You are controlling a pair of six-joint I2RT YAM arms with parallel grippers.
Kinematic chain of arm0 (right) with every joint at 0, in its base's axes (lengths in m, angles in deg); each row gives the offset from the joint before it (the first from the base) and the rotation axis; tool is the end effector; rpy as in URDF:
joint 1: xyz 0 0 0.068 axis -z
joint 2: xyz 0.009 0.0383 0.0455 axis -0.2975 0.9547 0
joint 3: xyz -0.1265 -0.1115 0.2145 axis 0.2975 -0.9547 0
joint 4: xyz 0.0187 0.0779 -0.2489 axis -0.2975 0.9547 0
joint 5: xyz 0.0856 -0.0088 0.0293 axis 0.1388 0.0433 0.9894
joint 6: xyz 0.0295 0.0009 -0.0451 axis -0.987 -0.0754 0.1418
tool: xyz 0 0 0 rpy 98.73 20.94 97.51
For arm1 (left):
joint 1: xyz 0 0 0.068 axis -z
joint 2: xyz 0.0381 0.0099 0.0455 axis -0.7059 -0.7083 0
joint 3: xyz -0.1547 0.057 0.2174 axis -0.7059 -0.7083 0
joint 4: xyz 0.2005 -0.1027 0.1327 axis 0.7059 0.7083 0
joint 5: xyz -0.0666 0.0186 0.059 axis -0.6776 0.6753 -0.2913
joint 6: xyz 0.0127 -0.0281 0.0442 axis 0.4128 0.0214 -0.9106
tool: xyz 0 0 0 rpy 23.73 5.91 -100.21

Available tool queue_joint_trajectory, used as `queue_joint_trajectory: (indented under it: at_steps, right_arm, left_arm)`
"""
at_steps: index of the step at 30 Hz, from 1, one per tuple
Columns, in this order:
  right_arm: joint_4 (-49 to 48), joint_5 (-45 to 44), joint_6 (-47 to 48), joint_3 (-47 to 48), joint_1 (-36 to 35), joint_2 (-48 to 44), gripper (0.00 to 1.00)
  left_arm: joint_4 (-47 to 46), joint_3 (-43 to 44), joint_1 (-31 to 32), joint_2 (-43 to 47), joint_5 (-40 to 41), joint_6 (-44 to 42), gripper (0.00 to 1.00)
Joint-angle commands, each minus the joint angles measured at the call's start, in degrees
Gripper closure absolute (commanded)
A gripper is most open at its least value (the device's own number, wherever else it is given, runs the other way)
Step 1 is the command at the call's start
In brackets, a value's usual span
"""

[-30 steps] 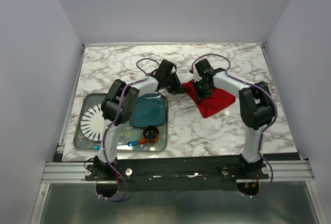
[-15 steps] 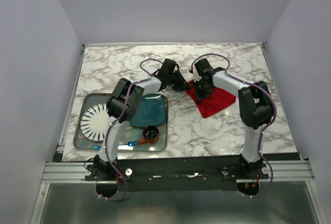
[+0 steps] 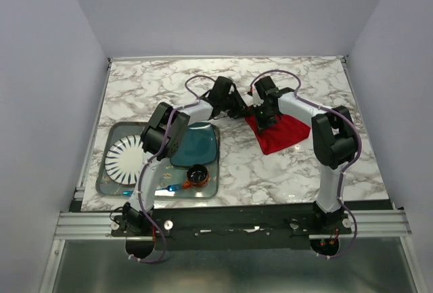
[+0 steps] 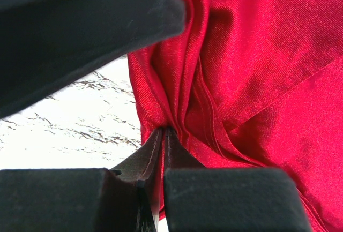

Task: Fold the napkin, place the utensils inside, and roll it up
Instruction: Roll the napkin with the utensil

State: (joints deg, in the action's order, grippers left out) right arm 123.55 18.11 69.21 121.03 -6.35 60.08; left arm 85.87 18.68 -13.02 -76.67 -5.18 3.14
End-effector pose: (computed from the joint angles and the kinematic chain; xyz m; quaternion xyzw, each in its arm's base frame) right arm 0.3672 0.1644 0.1655 -0.1969 0.9653 0.0805 0.1513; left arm 0.4245 -0.2805 0.1337 -0.1444 0.8693 -0.4423 0.1670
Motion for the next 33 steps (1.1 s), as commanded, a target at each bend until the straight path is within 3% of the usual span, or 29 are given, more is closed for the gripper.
queue_joint_trajectory:
  at_steps: [1, 5, 10, 15, 33]
  right_arm:
    - [1.15, -2.40, 0.97, -1.96, 0.37, 5.47, 0.88]
    - [1.15, -2.31, 1.06, -1.96, 0.46, 5.65, 0.88]
    - [1.15, -2.40, 0.97, -1.87, 0.46, 5.65, 0.88]
    - [1.15, -2.40, 0.97, -1.87, 0.54, 5.65, 0.88]
    - [1.15, -2.31, 0.97, -1.87, 0.63, 5.65, 0.88]
  left_arm:
    - [3.00, -3.30, -0.41, 6.66, 2.37, -3.83, 0.63]
    - [2.57, -5.85, -0.85, 10.88, 1.50, -3.57, 0.63]
    - [-1.03, -10.24, -1.03, 12.39, -1.75, 0.64, 0.86]
    - [-3.32, -11.74, -0.06, 10.20, -3.86, 4.25, 0.99]
    - [-5.61, -4.98, 3.01, 0.71, -4.31, 6.54, 1.00]
